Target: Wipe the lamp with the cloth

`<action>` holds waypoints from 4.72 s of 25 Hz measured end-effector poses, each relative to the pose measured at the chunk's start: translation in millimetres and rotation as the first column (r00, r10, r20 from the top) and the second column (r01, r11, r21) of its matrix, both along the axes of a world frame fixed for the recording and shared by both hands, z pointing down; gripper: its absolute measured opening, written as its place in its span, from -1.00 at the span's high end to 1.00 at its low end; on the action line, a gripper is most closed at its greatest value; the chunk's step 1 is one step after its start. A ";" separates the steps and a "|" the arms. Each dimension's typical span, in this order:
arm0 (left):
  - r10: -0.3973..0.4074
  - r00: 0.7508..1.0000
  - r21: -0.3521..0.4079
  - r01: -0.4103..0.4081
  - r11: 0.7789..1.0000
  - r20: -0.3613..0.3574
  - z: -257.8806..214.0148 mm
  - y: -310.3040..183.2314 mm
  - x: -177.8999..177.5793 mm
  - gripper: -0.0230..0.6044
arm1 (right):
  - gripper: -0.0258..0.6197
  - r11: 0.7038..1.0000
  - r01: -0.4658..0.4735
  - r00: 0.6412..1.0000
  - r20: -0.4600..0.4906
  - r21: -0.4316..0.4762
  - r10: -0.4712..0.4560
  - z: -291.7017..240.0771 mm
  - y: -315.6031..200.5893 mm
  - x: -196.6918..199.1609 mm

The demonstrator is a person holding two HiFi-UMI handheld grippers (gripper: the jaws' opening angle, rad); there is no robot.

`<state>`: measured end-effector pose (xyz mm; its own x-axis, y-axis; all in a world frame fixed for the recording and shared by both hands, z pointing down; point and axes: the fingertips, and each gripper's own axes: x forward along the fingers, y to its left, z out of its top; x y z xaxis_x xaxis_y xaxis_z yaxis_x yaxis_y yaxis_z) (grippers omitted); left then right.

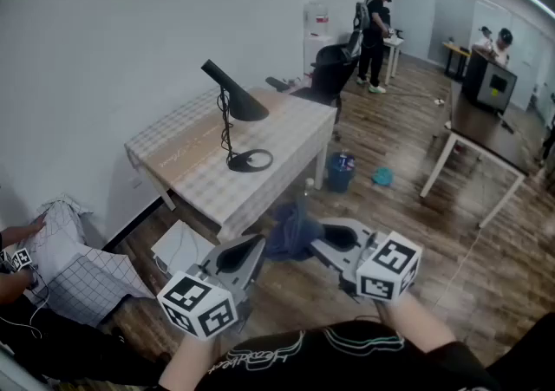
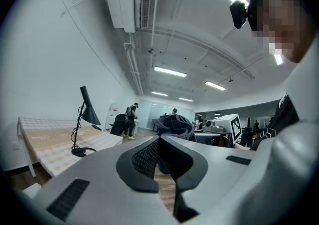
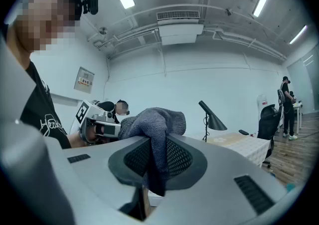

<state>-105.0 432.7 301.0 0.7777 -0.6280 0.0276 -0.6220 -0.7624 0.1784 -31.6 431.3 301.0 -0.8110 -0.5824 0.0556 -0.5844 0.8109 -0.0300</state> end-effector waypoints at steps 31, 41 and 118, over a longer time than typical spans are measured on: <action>-0.037 0.999 -0.065 0.036 0.997 -0.003 30.9 -111.6 10.6 0.93 | 0.74 0.999 -0.036 0.997 -0.062 -0.005 0.036 27.8 -117.2 19.3; -0.145 0.989 -0.095 0.145 0.985 0.003 30.2 -261.6 23.3 0.93 | 0.74 0.998 0.033 0.994 -0.110 0.044 -0.028 11.8 -278.3 33.3; -0.242 0.970 -0.050 0.242 0.969 0.001 18.8 -521.9 -154.8 0.93 | 0.74 0.923 0.053 0.975 -0.220 0.380 0.034 -70.2 -575.1 -175.2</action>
<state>-259.9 -89.2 319.8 0.6031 -0.7954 0.0596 -0.7858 -0.5796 0.2159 -206.8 -143.8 230.9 -0.8099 -0.5866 0.0070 -0.5328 0.7405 0.4096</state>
